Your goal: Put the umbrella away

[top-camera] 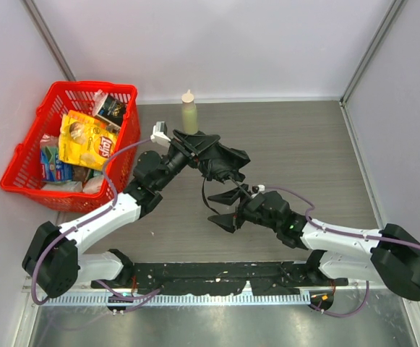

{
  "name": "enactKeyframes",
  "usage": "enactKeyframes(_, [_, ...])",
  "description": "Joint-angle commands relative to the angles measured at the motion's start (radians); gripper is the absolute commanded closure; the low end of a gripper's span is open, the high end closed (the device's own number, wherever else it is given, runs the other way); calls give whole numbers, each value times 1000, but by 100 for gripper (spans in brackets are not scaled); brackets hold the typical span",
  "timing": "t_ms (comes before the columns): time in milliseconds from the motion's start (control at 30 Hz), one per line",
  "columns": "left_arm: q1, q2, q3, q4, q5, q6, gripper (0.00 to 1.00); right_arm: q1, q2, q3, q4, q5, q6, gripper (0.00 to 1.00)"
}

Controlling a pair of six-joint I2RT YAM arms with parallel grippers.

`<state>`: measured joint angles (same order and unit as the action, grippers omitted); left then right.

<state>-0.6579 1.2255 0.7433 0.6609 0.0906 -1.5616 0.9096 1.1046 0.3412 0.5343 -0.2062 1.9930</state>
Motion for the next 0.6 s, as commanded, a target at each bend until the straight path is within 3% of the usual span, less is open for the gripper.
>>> enactKeyframes(0, [6,-46,60,86,5,3,100,18,-29,35,35,50,113,25])
enactKeyframes(367, [4,-52,54,109,15,-43,100,25,47,-1,203,117,164,56])
enactKeyframes(533, [6,-69,54,108,21,-52,100,26,113,1,279,116,173,61])
enactKeyframes(567, [4,-72,51,106,23,-54,100,26,123,-2,288,122,173,71])
